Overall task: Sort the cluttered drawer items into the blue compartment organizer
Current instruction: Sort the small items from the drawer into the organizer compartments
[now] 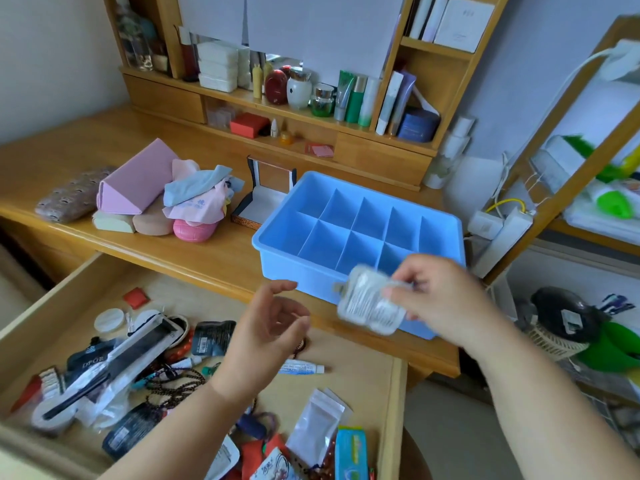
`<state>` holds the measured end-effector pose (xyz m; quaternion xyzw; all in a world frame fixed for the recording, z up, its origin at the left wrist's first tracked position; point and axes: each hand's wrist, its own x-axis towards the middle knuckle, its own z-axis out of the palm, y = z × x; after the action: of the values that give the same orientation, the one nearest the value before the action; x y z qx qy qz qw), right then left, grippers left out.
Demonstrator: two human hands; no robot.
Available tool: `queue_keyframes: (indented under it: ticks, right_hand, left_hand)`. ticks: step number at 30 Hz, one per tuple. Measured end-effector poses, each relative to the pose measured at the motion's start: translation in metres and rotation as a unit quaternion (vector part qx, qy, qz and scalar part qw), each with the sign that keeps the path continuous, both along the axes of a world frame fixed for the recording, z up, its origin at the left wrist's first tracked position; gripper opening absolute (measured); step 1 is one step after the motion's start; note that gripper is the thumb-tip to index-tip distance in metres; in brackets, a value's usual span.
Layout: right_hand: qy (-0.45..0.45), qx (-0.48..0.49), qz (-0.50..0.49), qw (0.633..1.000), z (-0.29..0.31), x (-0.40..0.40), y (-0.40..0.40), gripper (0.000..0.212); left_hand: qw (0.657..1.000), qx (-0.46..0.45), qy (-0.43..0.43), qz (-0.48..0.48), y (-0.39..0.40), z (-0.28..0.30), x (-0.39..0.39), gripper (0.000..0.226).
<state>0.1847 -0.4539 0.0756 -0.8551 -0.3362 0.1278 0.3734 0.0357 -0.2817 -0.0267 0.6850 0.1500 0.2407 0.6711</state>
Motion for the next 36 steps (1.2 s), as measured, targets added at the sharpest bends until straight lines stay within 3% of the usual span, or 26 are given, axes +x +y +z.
queue_keyframes:
  ticks: [3, 5, 10, 16, 21, 23, 28, 31, 34, 36]
  right_hand:
    - [0.026, 0.106, -0.177, 0.978, 0.001, 0.033, -0.007, 0.020]
    - [0.009, 0.084, -0.226, 0.970, -0.007, 0.045, 0.001, 0.022]
    - [-0.178, -0.127, -0.206, 0.954, -0.019, 0.048, 0.030, 0.014]
    - [-0.137, -0.310, -0.138, 0.931, -0.017, 0.054, 0.045, 0.009]
    - [-0.048, -0.216, -0.135, 0.966, -0.009, 0.065, 0.045, 0.007]
    - [-0.053, -0.226, -0.128, 0.964, -0.005, 0.073, 0.046, 0.008]
    - [-0.080, -0.372, -0.070, 0.922, -0.016, 0.066, 0.057, 0.012]
    - [-0.106, -0.393, -0.086, 0.910, -0.015, 0.062, 0.056, 0.004]
    - [-0.238, -0.282, -0.144, 0.918, -0.017, 0.047, 0.045, 0.014]
    - [-0.297, -0.148, -0.134, 0.934, -0.025, 0.018, 0.042, 0.015]
  left_hand:
    - [0.997, -0.001, 0.052, 0.050, 0.012, -0.026, -0.015, 0.034]
    - [0.994, 0.010, 0.090, 0.063, 0.016, -0.042, -0.025, 0.032]
    - [0.980, 0.065, 0.151, 0.110, 0.039, -0.067, -0.051, 0.028]
    - [0.957, 0.089, 0.185, 0.207, 0.075, -0.077, -0.085, 0.026]
    - [0.938, 0.111, 0.224, 0.242, 0.102, -0.078, -0.106, 0.024]
    - [0.932, 0.126, 0.238, 0.241, 0.107, -0.079, -0.111, 0.023]
    - [0.914, 0.196, 0.309, 0.176, 0.112, -0.077, -0.116, 0.017]
    - [0.895, 0.264, 0.355, 0.063, 0.102, -0.070, -0.114, 0.018]
    - [0.823, 0.346, 0.442, -0.087, 0.083, -0.068, -0.112, 0.012]
    - [0.757, 0.389, 0.504, -0.146, 0.068, -0.073, -0.111, 0.046]
